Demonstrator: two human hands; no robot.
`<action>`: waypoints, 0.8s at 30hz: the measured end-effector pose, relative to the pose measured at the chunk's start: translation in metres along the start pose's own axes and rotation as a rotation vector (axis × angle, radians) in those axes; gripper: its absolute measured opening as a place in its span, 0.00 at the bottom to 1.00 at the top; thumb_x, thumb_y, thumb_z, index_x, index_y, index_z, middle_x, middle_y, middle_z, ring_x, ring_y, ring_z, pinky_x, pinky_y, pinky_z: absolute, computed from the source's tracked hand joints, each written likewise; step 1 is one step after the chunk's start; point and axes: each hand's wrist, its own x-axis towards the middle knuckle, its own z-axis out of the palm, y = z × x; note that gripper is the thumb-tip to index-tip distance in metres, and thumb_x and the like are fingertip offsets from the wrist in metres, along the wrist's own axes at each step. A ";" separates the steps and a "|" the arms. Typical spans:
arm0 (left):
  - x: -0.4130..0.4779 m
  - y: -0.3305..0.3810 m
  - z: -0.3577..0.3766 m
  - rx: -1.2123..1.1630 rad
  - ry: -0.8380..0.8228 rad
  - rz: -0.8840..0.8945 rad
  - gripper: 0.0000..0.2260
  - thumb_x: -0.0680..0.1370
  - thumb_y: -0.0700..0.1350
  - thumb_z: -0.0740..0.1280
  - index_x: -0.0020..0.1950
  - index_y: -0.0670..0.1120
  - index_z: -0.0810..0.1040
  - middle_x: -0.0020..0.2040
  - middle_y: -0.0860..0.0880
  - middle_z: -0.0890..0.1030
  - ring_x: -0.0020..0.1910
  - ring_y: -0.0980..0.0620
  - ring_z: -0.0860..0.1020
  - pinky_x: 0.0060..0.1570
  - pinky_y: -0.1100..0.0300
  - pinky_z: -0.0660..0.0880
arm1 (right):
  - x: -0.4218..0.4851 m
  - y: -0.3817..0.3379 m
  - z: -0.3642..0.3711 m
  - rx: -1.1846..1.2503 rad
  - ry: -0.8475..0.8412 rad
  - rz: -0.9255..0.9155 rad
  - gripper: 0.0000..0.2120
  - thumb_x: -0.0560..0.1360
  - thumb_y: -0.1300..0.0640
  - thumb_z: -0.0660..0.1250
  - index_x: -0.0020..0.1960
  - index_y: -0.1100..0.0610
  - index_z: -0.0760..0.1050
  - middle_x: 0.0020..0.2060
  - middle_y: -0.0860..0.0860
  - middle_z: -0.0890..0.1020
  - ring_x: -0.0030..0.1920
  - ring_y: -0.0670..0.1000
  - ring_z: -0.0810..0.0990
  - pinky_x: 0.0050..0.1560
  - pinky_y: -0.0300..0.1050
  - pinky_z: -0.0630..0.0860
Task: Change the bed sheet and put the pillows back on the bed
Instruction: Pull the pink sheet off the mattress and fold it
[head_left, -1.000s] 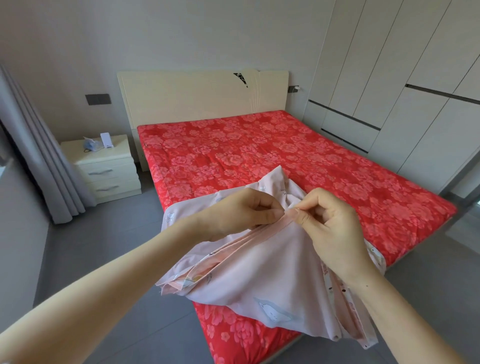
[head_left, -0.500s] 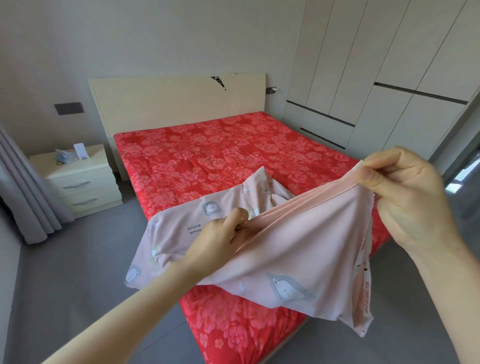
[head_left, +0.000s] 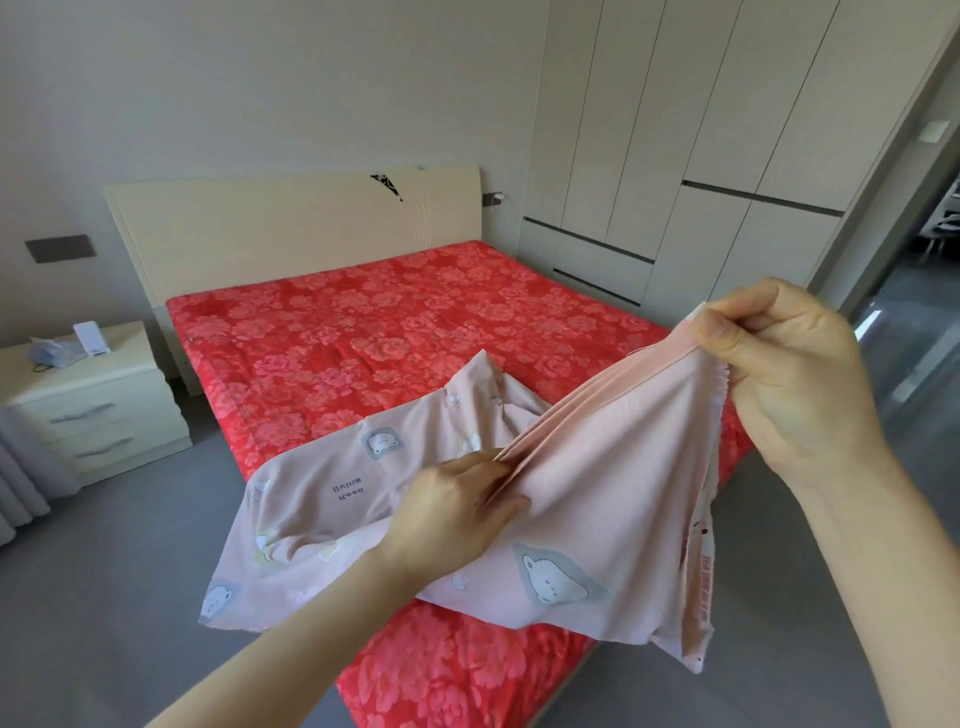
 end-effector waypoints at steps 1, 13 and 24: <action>0.004 0.000 0.004 0.019 0.030 -0.021 0.13 0.73 0.53 0.65 0.44 0.45 0.81 0.38 0.53 0.80 0.37 0.54 0.76 0.37 0.66 0.70 | 0.000 0.000 0.000 0.001 -0.014 0.001 0.05 0.56 0.54 0.74 0.31 0.49 0.80 0.30 0.46 0.83 0.35 0.44 0.82 0.42 0.35 0.77; 0.023 -0.002 -0.004 -0.073 -0.074 -0.084 0.09 0.77 0.45 0.64 0.41 0.41 0.78 0.36 0.55 0.75 0.35 0.58 0.71 0.36 0.65 0.68 | 0.014 0.007 -0.026 0.003 0.076 0.030 0.06 0.54 0.52 0.74 0.31 0.49 0.81 0.30 0.45 0.83 0.35 0.43 0.82 0.44 0.34 0.77; 0.017 0.036 -0.034 -0.379 -0.310 -0.307 0.09 0.77 0.34 0.63 0.51 0.42 0.63 0.30 0.51 0.74 0.26 0.57 0.65 0.29 0.69 0.62 | 0.025 0.073 -0.074 -0.429 0.227 0.264 0.09 0.70 0.67 0.72 0.38 0.55 0.78 0.30 0.43 0.83 0.33 0.40 0.79 0.39 0.33 0.73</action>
